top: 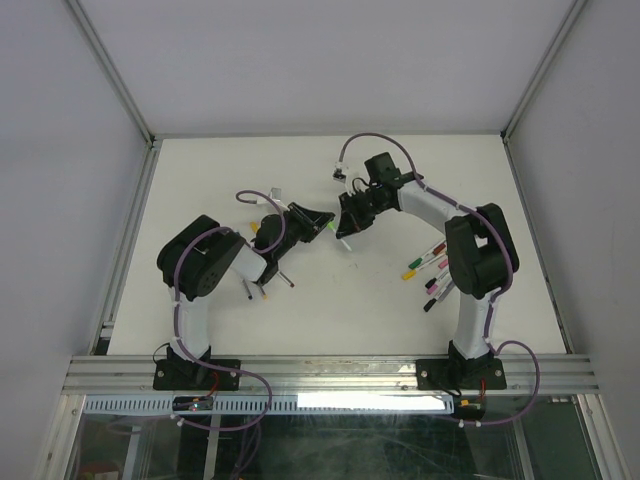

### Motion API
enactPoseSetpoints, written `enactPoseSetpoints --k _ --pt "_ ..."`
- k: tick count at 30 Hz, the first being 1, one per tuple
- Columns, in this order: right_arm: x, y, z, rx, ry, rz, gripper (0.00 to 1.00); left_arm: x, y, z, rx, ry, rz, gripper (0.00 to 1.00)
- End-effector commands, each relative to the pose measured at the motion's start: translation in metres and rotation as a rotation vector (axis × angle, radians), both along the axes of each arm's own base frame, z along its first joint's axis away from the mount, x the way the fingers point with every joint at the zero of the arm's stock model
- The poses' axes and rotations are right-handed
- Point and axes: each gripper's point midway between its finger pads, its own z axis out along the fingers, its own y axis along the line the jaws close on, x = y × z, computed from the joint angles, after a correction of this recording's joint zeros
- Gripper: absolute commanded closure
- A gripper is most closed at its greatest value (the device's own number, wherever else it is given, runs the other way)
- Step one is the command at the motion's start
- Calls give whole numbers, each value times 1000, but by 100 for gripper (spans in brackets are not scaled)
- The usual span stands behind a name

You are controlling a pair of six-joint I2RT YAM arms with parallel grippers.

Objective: Open the pen caps
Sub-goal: Pick up the pen from the center of the board.

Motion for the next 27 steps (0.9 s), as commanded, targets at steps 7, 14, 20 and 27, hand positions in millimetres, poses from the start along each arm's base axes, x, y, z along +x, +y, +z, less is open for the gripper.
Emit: enactPoseSetpoints --k 7,14,20,27 --pt "4 5 42 56 -123 34 98 -12 -3 46 -59 -118 -31 100" --pt "-26 6 94 295 -111 163 42 -53 16 112 -100 -414 -76 100" --pt "-63 10 136 472 -144 292 30 -90 33 148 -95 -602 -99 100" --pt "-89 29 141 493 -163 357 31 -105 41 168 -74 -702 -104 100"
